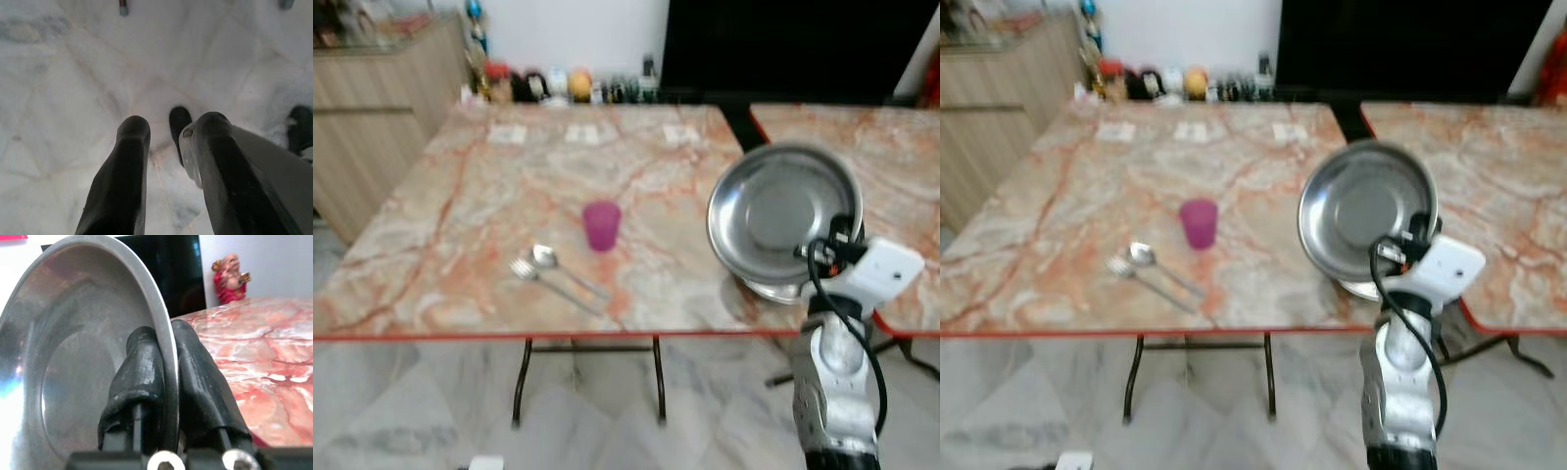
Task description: Setting the table
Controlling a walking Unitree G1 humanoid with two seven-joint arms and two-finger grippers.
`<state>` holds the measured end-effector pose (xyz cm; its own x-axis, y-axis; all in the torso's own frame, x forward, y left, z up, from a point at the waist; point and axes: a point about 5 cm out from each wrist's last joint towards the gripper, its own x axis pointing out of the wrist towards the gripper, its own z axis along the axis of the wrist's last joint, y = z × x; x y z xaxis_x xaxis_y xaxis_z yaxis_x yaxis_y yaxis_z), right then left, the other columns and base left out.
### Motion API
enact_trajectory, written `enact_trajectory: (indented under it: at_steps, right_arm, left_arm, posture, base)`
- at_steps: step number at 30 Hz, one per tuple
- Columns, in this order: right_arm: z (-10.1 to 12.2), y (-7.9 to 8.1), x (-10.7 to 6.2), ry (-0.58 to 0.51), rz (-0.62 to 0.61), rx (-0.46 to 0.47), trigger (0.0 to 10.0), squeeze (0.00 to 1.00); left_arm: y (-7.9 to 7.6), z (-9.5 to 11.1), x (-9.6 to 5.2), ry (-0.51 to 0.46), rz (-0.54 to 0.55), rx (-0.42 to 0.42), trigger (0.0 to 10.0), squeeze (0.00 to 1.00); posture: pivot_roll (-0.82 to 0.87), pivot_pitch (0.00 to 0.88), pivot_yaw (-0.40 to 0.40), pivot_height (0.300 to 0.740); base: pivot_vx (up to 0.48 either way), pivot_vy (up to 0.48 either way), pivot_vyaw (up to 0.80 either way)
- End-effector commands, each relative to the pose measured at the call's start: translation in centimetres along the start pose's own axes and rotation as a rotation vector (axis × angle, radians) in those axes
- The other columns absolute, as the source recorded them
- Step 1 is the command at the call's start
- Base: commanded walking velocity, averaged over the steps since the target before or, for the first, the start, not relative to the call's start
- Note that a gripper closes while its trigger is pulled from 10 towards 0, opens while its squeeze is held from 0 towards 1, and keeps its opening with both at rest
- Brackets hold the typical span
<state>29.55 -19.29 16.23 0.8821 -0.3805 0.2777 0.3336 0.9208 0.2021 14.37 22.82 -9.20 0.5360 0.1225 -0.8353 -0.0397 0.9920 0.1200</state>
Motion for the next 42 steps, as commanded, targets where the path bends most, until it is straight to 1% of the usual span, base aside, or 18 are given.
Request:
enact_trajectory:
  at_steps: [1,8,21,27,34,37,42]
  right_arm:
    - [0.8,-0.2,0.2,-0.040,-0.003,-0.005,10.0,0.00]
    - [0.6,-0.3,0.1,-0.028,-0.004,-0.014,10.0,0.00]
    - [0.1,-1.2,0.3,0.003,-0.039,-0.008,10.0,0.00]
    - [-0.4,-2.1,0.3,0.032,-0.089,0.012,10.0,0.00]
    - [-0.8,-2.6,0.3,0.054,-0.110,0.017,10.0,0.00]
    - [-1.3,-2.9,0.2,0.080,-0.128,0.013,10.0,0.00]
    - [-1.9,-3.6,0.2,0.110,-0.170,0.035,10.0,0.00]
  left_arm:
    - [-0.5,-0.9,-0.2,0.029,-0.008,-0.006,10.0,0.00]
    - [-0.3,-0.9,-0.1,0.029,-0.005,-0.002,10.0,0.00]
    - [-0.3,-0.9,-0.2,0.032,-0.003,0.008,10.0,0.00]
    - [-0.3,-1.0,-0.2,0.034,-0.004,0.010,10.0,0.00]
    - [-0.2,-0.9,-0.2,0.033,-0.004,0.012,10.0,0.00]
    - [-0.3,-0.9,-0.2,0.033,-0.004,0.014,10.0,0.00]
    - [-0.2,-1.0,-0.2,0.037,-0.003,0.013,10.0,0.00]
  posture:
    - [-0.09,0.000,0.004,0.740]
    - [-0.10,0.000,0.013,0.740]
    - [-0.10,0.000,0.019,0.740]
    - [-0.11,0.000,0.021,0.740]
    - [-0.10,0.000,0.022,0.740]
    - [-0.11,0.000,0.021,0.740]
    - [-0.11,0.000,0.028,0.740]
  base:
    - [0.000,-0.469,0.00]
    - [0.000,-0.467,0.00]
    - [0.000,-0.458,0.00]
    - [0.000,-0.456,0.00]
    - [0.000,-0.454,0.00]
    - [0.000,-0.455,0.00]
    - [0.000,-0.421,0.00]
